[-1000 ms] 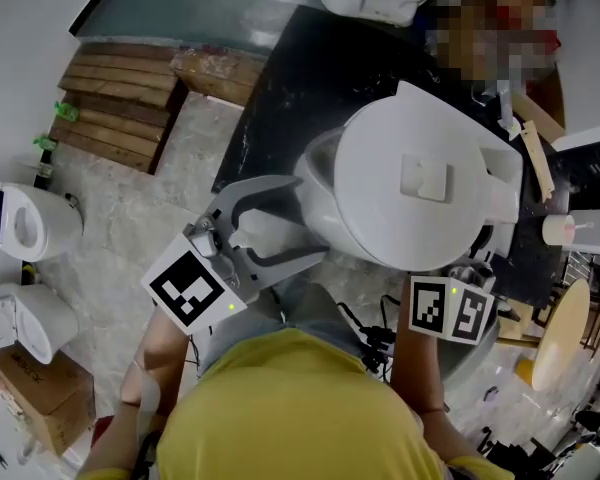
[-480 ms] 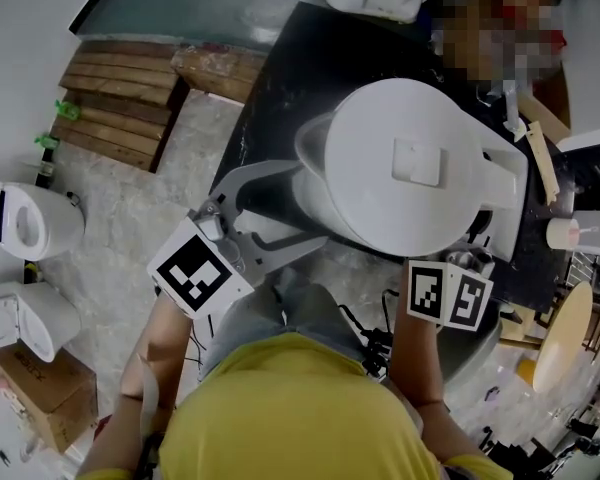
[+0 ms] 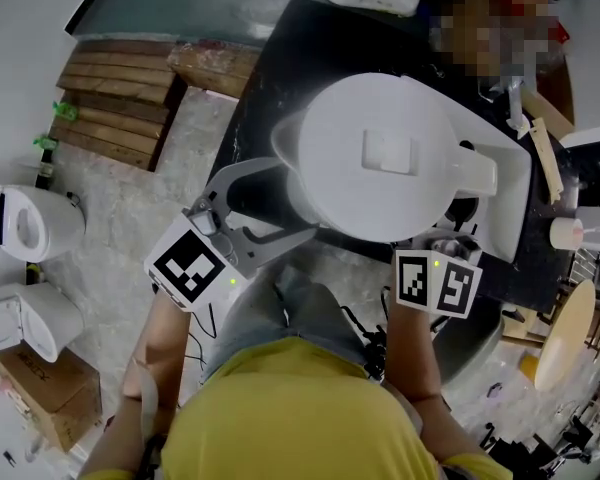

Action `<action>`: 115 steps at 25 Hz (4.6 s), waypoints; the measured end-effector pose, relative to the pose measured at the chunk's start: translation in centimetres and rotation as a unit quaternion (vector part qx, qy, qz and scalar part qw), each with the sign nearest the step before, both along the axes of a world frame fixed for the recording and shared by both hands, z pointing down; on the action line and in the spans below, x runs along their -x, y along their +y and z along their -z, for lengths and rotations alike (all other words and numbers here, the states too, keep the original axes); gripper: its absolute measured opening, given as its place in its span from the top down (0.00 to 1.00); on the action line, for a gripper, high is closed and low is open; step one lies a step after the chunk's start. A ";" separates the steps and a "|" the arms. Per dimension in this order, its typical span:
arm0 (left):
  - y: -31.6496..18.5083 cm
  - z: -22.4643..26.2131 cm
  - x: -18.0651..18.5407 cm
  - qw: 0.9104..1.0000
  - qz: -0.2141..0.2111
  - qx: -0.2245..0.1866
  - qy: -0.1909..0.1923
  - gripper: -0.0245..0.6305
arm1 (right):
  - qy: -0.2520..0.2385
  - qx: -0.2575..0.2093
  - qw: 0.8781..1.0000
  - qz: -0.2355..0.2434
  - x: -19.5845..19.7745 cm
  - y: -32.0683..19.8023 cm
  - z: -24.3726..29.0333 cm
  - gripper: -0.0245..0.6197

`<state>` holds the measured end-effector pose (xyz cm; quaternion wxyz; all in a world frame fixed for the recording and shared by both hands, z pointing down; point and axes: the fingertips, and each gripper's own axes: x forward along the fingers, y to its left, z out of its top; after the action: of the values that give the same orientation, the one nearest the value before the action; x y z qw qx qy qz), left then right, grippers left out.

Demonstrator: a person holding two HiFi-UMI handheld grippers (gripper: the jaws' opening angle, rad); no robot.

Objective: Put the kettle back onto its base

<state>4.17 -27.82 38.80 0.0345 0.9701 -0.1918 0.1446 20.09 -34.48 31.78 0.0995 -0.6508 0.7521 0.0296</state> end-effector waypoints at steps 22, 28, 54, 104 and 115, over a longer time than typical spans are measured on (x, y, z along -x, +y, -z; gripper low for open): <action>0.3 -2.6 0.5 0.999 0.002 0.029 -0.016 0.46 | 0.006 0.016 1.000 0.004 0.7 0.4 -2.5 0.75; 0.4 -2.8 0.6 1.000 0.001 0.027 -0.008 0.46 | 0.009 0.008 1.000 0.002 0.7 0.4 -2.7 0.76; 0.1 -2.9 0.6 0.998 0.032 0.047 0.016 0.46 | -0.002 0.021 1.000 0.016 0.4 0.4 -3.2 0.76; 2.0 1.1 2.4 0.986 0.148 0.015 0.072 0.95 | 0.070 0.052 0.995 -0.049 0.2 3.7 -2.2 0.63; 3.4 1.9 3.0 0.987 0.146 0.007 0.074 0.95 | 0.069 0.063 0.993 -0.071 0.5 5.5 -1.9 0.63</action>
<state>1.22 -24.38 36.89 0.0762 0.9396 -0.3269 0.0669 19.58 -28.96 33.67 0.0040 -0.7042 0.7092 0.0342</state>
